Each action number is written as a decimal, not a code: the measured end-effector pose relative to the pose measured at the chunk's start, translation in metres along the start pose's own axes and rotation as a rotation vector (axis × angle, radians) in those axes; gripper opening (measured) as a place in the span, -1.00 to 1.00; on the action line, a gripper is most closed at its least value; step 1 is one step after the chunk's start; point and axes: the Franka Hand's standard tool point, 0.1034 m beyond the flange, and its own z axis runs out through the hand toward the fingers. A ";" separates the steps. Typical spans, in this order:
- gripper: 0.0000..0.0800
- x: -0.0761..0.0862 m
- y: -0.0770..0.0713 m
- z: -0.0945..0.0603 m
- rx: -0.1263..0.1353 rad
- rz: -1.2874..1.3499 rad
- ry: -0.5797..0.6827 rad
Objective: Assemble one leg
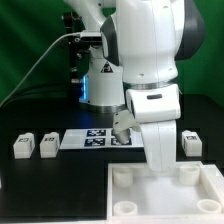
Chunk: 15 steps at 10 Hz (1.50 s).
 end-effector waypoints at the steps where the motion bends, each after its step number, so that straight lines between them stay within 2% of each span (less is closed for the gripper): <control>1: -0.85 0.000 0.000 0.000 0.007 0.000 -0.002; 4: -0.82 -0.001 -0.001 0.000 0.007 0.001 -0.002; 6: 0.07 -0.002 -0.001 0.000 0.008 0.002 -0.002; 7: 0.07 -0.002 -0.001 0.000 0.008 0.003 -0.002; 8: 0.40 -0.002 -0.001 0.000 0.008 0.003 -0.002; 9: 0.58 -0.002 -0.001 0.000 0.008 0.004 -0.002; 15: 0.62 -0.003 -0.001 0.000 0.008 0.005 -0.002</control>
Offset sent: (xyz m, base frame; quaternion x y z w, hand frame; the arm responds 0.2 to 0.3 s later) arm 0.0000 0.0000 0.0000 0.0000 0.0000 0.0000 1.0000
